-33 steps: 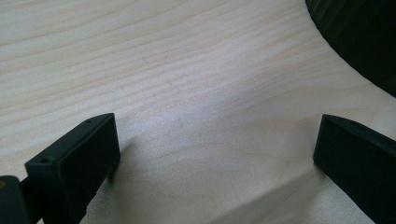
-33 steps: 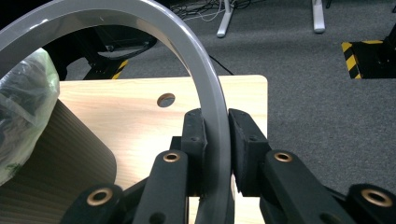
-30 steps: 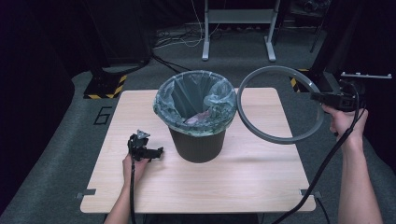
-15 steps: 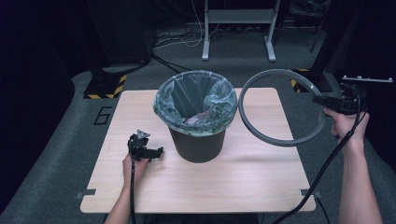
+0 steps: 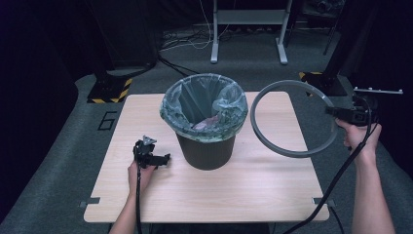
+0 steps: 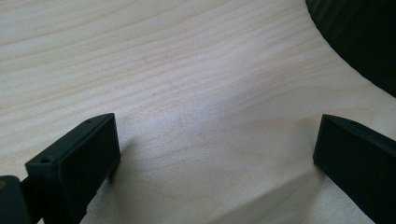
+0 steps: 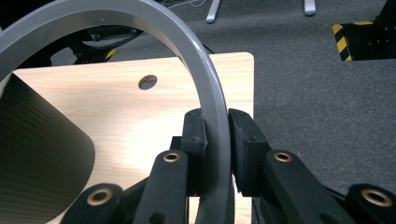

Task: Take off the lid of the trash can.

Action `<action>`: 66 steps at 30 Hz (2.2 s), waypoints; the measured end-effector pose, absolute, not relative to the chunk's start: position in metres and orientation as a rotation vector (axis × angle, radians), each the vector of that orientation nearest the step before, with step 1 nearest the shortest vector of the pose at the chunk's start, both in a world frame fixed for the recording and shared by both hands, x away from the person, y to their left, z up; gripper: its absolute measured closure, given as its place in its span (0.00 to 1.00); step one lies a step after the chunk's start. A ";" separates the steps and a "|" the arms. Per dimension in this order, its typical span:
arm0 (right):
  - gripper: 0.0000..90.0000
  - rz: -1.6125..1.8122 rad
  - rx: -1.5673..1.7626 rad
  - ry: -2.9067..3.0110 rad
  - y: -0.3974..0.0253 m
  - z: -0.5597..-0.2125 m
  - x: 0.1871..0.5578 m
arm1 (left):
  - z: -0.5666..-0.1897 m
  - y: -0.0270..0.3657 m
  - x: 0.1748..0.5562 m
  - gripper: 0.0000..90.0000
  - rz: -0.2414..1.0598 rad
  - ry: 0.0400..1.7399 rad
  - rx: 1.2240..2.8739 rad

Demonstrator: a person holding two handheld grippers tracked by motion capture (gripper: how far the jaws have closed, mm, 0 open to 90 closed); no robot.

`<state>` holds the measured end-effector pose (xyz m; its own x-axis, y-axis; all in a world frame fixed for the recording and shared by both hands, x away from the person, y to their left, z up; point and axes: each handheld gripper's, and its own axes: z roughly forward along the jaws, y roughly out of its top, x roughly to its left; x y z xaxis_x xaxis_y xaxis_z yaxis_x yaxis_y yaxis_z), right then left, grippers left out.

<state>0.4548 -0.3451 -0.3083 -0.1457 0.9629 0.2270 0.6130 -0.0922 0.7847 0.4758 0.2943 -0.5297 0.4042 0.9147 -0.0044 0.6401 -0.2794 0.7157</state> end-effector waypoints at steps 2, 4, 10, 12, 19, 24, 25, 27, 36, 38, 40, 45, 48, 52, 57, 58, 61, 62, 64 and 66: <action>0.86 1.125 1.714 1.773 -0.345 -0.312 0.456 | -0.530 0.294 0.476 0.00 0.551 1.320 2.022; 0.86 1.125 1.717 1.775 -0.344 -0.315 0.457 | -0.530 0.294 0.476 0.00 0.551 1.320 2.022; 0.86 1.108 1.721 1.785 -0.341 -0.324 0.461 | -0.530 0.294 0.476 0.00 0.551 1.320 2.022; 0.86 1.107 1.726 1.787 -0.340 -0.327 0.462 | -0.530 0.294 0.476 0.00 0.551 1.320 2.022; 0.86 1.087 1.730 1.797 -0.337 -0.336 0.465 | -0.530 0.294 0.476 0.00 0.551 1.320 2.021; 0.86 1.077 1.736 1.801 -0.336 -0.343 0.467 | -0.530 0.294 0.476 0.00 0.551 1.320 2.022; 0.86 1.075 1.738 1.802 -0.336 -0.345 0.467 | -0.530 0.294 0.476 0.00 0.551 1.320 2.021; 0.86 1.068 1.738 1.804 -0.335 -0.348 0.468 | -0.530 0.294 0.476 0.00 0.551 1.320 2.021; 0.86 1.052 1.758 1.811 -0.333 -0.366 0.470 | -0.530 0.294 0.476 0.00 0.552 1.320 2.021; 0.86 1.049 1.762 1.815 -0.333 -0.370 0.471 | -0.530 0.294 0.476 0.00 0.552 1.320 2.021; 0.86 1.048 1.770 1.815 -0.334 -0.374 0.471 | -0.530 0.294 0.476 0.00 0.551 1.320 2.021; 0.86 1.046 1.781 1.810 -0.334 -0.382 0.472 | -0.530 0.294 0.476 0.00 0.551 1.320 2.021; 0.86 1.044 1.784 1.808 -0.334 -0.387 0.472 | -0.530 0.294 0.476 0.00 0.551 1.319 2.022; 0.86 1.042 1.791 1.809 -0.333 -0.394 0.472 | -0.530 0.294 0.476 0.00 0.551 1.320 2.021; 0.86 1.037 1.800 1.815 -0.332 -0.400 0.474 | -0.530 0.294 0.476 0.00 0.552 1.320 2.021; 0.86 1.037 1.799 1.816 -0.332 -0.402 0.475 | -0.530 0.294 0.476 0.00 0.552 1.319 2.022; 0.86 1.033 1.798 1.820 -0.331 -0.405 0.476 | -0.530 0.294 0.476 0.00 0.553 1.319 2.022; 0.86 1.034 1.798 1.821 -0.330 -0.406 0.476 | -0.530 0.294 0.476 0.00 0.553 1.319 2.022; 0.86 1.035 1.803 1.823 -0.330 -0.407 0.476 | -0.530 0.294 0.476 0.00 0.554 1.319 2.022; 0.86 1.036 1.802 1.822 -0.330 -0.408 0.476 | -0.530 0.294 0.476 0.00 0.555 1.318 2.022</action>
